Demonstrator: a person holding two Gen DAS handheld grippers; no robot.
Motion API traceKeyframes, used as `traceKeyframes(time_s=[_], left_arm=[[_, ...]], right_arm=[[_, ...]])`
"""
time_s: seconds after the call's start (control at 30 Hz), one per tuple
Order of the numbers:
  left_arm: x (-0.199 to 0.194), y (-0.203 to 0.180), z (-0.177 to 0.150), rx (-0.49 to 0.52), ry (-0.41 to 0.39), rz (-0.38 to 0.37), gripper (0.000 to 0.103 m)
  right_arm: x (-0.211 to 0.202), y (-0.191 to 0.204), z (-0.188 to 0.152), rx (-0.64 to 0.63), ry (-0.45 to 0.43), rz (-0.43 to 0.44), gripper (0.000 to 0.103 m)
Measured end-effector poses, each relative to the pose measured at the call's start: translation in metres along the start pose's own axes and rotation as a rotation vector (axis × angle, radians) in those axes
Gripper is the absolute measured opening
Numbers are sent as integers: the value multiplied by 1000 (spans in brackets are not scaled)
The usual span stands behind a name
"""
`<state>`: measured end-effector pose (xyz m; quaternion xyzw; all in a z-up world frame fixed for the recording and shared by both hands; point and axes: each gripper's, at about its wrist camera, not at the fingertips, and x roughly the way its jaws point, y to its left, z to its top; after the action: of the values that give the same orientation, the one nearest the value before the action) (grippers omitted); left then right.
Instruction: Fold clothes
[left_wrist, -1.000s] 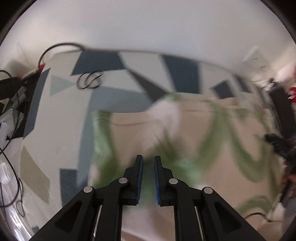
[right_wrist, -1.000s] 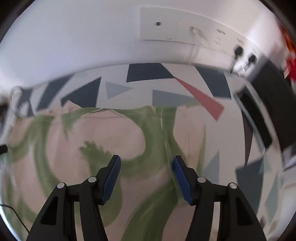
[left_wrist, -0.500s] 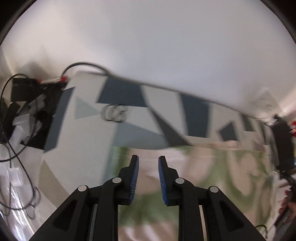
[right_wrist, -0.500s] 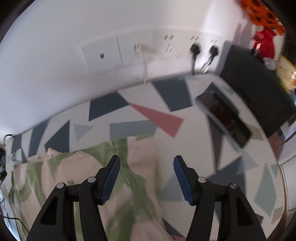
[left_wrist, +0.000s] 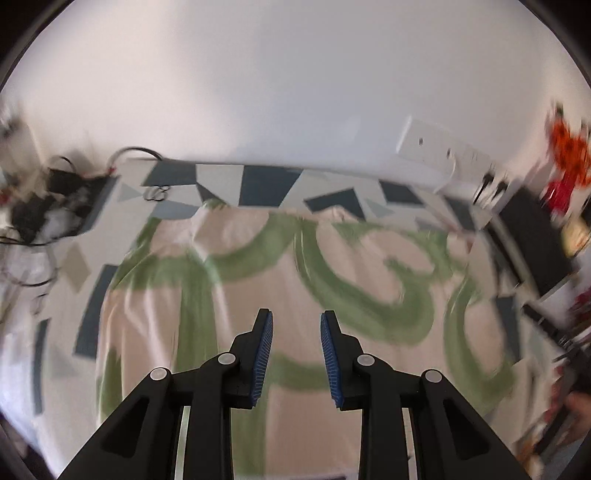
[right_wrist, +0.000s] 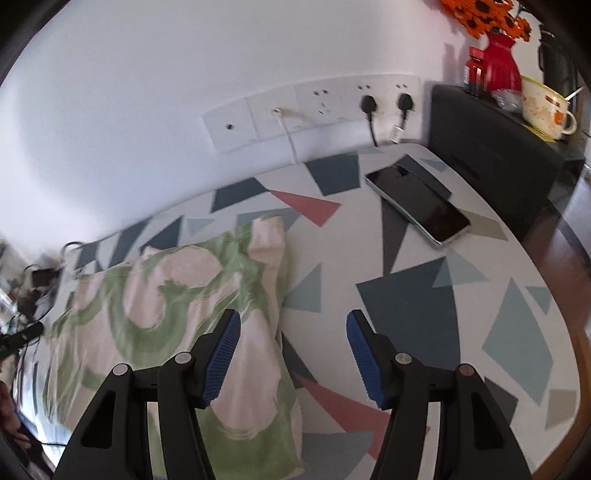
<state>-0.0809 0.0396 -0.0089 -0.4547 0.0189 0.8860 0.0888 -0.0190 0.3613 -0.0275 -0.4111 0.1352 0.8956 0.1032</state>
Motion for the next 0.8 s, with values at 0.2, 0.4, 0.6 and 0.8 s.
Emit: traceKeyframes(time_s=[0.2, 0.4, 0.6, 0.8], left_arm=[[-21, -47, -42, -25, 17, 62, 26], [-35, -66, -61, -124, 69, 72, 26], [-35, -81, -71, -129, 142, 221, 30], [-39, -99, -79, -72, 91, 258, 42]], right_arm=[[-10, -17, -20, -221, -16, -7, 63], [-13, -33, -23, -282, -2, 87, 63], [-10, -43, -23, -295, 21, 141, 63], [-3, -64, -22, -249, 69, 224, 63]])
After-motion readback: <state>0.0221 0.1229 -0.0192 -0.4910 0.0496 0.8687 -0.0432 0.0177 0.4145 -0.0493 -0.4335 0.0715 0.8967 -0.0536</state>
